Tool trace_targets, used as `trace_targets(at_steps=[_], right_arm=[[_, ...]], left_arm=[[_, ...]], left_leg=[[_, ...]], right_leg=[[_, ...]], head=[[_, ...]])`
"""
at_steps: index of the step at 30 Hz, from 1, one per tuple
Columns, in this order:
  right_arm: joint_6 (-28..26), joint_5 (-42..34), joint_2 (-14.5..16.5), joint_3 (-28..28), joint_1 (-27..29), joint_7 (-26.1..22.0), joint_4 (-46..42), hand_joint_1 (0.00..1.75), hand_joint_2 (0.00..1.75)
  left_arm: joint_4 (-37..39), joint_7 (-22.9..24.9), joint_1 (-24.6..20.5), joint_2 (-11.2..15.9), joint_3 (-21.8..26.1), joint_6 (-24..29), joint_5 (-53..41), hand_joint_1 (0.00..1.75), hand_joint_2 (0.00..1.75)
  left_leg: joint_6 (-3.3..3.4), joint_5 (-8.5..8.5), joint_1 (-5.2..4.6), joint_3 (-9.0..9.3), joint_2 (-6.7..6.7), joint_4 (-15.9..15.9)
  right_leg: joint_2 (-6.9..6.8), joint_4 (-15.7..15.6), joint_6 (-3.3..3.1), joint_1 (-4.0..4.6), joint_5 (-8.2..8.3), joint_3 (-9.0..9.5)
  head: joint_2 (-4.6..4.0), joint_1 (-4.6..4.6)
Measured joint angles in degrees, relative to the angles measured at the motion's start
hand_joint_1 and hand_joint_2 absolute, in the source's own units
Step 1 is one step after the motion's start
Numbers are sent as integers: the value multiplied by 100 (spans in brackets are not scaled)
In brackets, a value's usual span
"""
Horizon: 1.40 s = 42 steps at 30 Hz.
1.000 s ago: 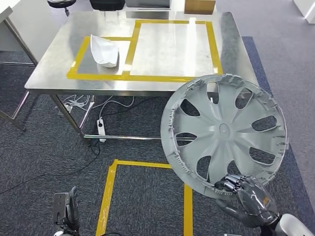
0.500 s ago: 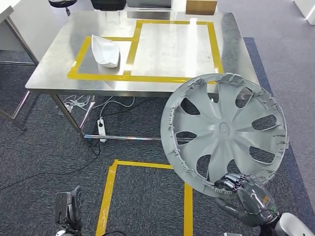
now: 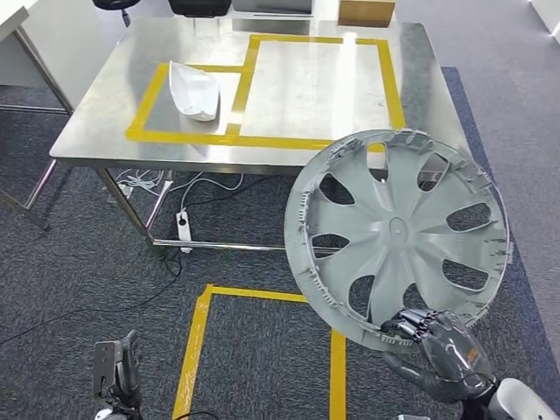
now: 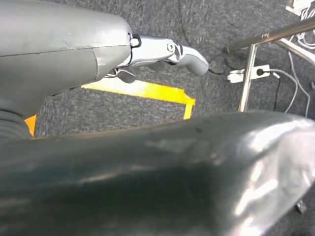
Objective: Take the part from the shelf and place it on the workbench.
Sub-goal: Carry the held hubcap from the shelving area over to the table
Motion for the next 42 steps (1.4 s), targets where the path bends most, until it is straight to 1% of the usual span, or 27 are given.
trace_targets(at_steps=[2,4,7,8,9,10,12,13,14,15,18,19,20,22,23,24,25,27,28,29,32,34,36,38,39,40,42], right_arm=[[-1,0,1,-2,8,1,1,175,175],[1,-1,1,-2,5,3,2,175,175],[2,-2,1,-1,5,4,3,175,175],[2,-2,1,1,7,4,3,175,175],[2,-2,2,2,9,3,3,175,175],[2,-2,2,3,10,3,3,175,175],[5,-4,3,2,11,4,4,175,175],[7,-7,3,1,8,4,4,175,175],[9,-9,3,-1,5,4,5,175,175],[10,-10,3,-1,4,2,5,175,175],[13,-13,3,-2,0,-5,3,175,175],[13,-15,2,-4,-3,-5,3,175,175],[14,-17,2,-7,-2,-3,4,175,175],[15,-17,2,-7,5,-2,5,175,175],[16,-16,3,-4,13,-2,5,175,175],[16,-16,3,-2,19,-3,5,175,175],[17,-15,3,-1,22,-3,6,175,175],[19,-16,3,-2,24,0,8,175,175],[21,-15,3,-2,23,1,11,175,175],[25,-15,3,-1,19,2,14,175,175],[37,-19,4,-1,9,-7,22,175,175],[45,-29,5,-1,-10,-22,25,175,175],[60,-39,10,2,-52,-49,41,175,175],[93,-49,20,7,-110,-84,76,175,175],[121,-58,25,11,-146,-107,98,175,175],[148,-66,30,16,-189,-128,122,175,175],[182,-63,38,25,-277,-174,171,175,175]], left_arm=[[0,1,2,3,-1,-4,0,0,0],[0,1,-2,2,-1,-10,0,0,0],[-1,3,6,-2,-2,-20,1,0,0],[-1,5,15,-1,-2,-21,2,0,0],[-1,6,23,-1,-2,-22,4,0,0],[-1,7,28,1,-1,-23,6,0,0],[-1,8,23,5,-2,-25,7,0,0],[-1,9,16,7,-2,-27,8,0,0],[-1,10,10,8,-3,-31,9,0,0],[-1,12,6,8,-3,-35,11,0,0],[-1,13,10,3,-2,-45,24,0,0],[-1,11,6,4,-1,-46,30,0,0],[-1,6,1,5,-1,-46,38,0,0],[-1,-4,-4,7,2,-46,68,0,0],[-1,-8,-1,4,2,-46,85,0,0],[-1,-9,2,1,2,-46,98,0,0],[-1,-11,3,-1,2,-47,107,0,0],[-1,-33,1,-1,3,-49,114,0,0],[-1,-55,-4,-1,3,-51,115,0,0],[-3,-79,-10,0,4,-54,116,0,0],[-21,-114,-28,4,4,-54,115,0,0],[-43,-106,-55,6,2,-41,116,0,0],[-55,-99,-88,5,-2,-43,120,0,0],[-55,-103,-99,7,-7,-59,124,0,0],[-57,-106,-102,8,-18,-62,121,0,0],[-63,-108,-111,8,-34,-64,117,0,0],[-90,-134,-151,9,-76,-89,119,0,0]], left_leg=[[-41,-16,14,-9,1,9],[-108,-170,25,-118,15,261],[-197,-598,64,-649,32,1326],[-209,-634,77,-798,34,1582],[-213,-556,88,-859,36,1639],[-206,-367,94,-811,38,1465],[-171,80,92,-510,43,740],[-147,194,83,-364,45,405],[-125,222,72,-277,47,205],[-107,181,58,-244,47,128],[-19,164,72,-198,40,26],[17,166,85,-170,40,-5],[48,165,92,-148,41,-27],[90,142,78,-136,41,-29],[100,128,69,-127,40,-29],[105,110,64,-109,39,-28],[102,88,62,-79,35,-27],[75,31,60,0,25,-25],[52,3,48,23,17,-10],[26,-13,36,28,13,-1],[-43,-39,22,14,13,9],[-109,-147,31,-38,24,160],[-180,-408,54,-308,35,731],[-214,-635,77,-697,40,1446],[-217,-618,83,-810,41,1608],[-209,-487,85,-825,41,1562],[-168,-12,83,-597,42,922]], right_leg=[[1,-29,-52,-5,-1,13],[-14,-56,-114,-29,-4,49],[-35,-65,-178,-39,-45,112],[-36,-65,-184,-39,-64,137],[-34,-65,-184,-40,-87,169],[-31,-65,-178,-42,-113,212],[-28,-67,-149,-37,-174,298],[-25,-63,-122,-29,-203,322],[-24,-64,-89,-21,-220,326],[-24,-70,-53,-16,-230,321],[-32,-53,44,-27,-289,296],[-29,89,64,-28,-374,224],[-25,362,75,-29,-507,74],[-17,1135,89,-26,-790,-367],[-16,1430,96,-25,-846,-566],[-16,1535,99,-25,-788,-676],[-16,1403,100,-26,-611,-665],[-17,710,88,-28,-139,-399],[-16,352,74,-27,8,-230],[-15,133,53,-22,66,-120],[-10,3,-33,-15,30,-40],[-18,-23,-98,-36,16,1],[-30,-37,-153,-49,-8,47],[-30,-36,-181,-46,-37,81],[-25,-36,-185,-44,-54,104],[-19,-36,-183,-44,-74,135],[-12,-37,-164,-43,-125,212]], head=[[0,-1],[-1,-5],[-2,-13],[-1,-14],[-1,-15],[-1,-14],[0,-11],[0,-10],[-1,-9],[-1,-7],[-1,-3],[-1,4],[-1,11],[-1,19],[-1,19],[-1,20],[-2,20],[-2,22],[-2,22],[-2,19],[-1,4],[0,-9],[-1,-22],[-1,-24],[-1,-24],[-1,-26],[-2,-25]])
